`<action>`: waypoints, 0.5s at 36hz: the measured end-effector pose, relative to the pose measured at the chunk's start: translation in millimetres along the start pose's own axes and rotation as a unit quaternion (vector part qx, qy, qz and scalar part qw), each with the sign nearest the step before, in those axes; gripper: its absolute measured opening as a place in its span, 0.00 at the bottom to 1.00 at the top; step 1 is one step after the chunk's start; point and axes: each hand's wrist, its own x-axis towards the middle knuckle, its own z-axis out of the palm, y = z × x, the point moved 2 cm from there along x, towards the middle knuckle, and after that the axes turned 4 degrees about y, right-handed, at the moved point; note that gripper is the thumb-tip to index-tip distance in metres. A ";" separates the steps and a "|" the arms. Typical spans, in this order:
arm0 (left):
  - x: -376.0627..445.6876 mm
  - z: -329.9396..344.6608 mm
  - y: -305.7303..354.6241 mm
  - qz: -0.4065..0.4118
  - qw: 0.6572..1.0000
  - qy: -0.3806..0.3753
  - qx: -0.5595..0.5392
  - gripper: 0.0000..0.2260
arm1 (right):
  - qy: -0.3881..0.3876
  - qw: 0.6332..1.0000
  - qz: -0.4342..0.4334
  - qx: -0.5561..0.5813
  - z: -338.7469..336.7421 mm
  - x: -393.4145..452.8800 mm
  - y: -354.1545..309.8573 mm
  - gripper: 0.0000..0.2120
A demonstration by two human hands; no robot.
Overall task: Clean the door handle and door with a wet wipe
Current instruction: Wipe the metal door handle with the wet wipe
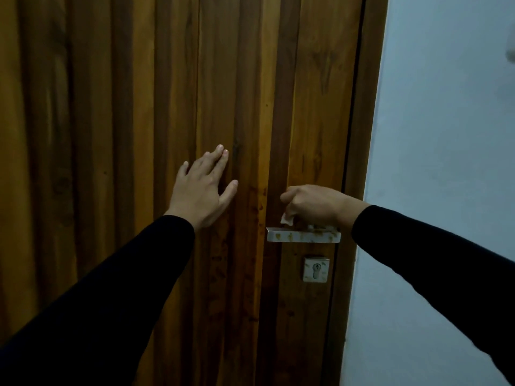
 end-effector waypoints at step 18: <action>0.9 2.9 -1.6 -0.002 1.000 -0.002 0.010 0.29 | -0.132 0.981 -0.070 -0.125 2.3 -1.1 1.3 0.10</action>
